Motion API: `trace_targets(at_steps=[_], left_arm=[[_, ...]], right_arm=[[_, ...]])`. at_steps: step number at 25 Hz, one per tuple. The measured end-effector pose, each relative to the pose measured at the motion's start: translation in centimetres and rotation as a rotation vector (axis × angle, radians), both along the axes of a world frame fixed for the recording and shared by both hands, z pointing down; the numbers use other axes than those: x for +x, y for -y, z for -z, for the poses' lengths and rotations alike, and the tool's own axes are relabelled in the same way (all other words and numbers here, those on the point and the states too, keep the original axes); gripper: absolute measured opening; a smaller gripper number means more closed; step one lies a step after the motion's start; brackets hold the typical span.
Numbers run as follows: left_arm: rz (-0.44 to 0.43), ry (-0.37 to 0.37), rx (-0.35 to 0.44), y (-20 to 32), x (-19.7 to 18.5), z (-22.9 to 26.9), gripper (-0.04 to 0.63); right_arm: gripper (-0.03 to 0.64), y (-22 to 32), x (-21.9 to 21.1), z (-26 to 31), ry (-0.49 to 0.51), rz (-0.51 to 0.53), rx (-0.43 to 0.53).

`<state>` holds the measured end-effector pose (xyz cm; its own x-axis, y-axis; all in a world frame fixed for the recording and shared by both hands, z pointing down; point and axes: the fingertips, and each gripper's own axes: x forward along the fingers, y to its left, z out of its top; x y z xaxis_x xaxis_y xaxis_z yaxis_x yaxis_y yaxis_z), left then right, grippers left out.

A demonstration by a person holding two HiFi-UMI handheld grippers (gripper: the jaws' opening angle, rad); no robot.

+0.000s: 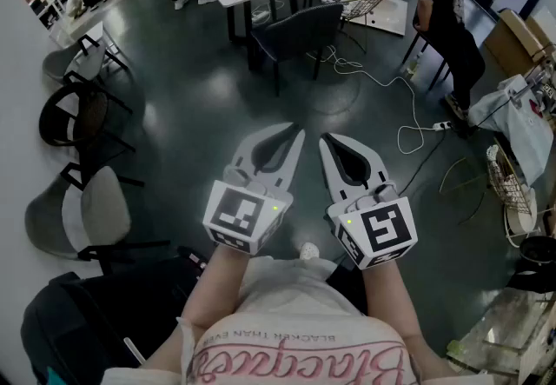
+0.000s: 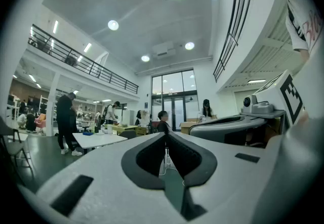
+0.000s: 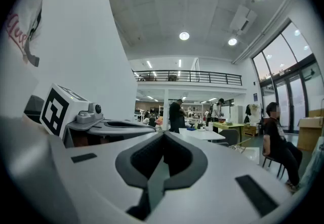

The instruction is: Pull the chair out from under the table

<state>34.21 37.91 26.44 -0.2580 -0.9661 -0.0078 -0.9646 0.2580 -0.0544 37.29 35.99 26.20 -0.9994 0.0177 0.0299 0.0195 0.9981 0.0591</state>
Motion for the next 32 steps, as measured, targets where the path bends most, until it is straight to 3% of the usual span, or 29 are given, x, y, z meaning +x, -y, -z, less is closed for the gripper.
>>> trace_targets(at_steps=[18,24,32], left_arm=[[0.085,0.000,-0.004,4.9,2.2,-1.2,0.015],[0.073,-0.022,-0.014,7.2,-0.8,-2.3,0.015],[0.062,-0.031,-0.011,10.8,-9.2,-2.6,0.015]], right_arm=[[0.005,5.6,2.0,-1.0,0.040,0.067,-0.049],[0.005,7.2,-0.7,-2.0,0.026,0.080,-0.059],[0.005,10.4,-8.4,-2.2,0.020,0.063,-0.050]])
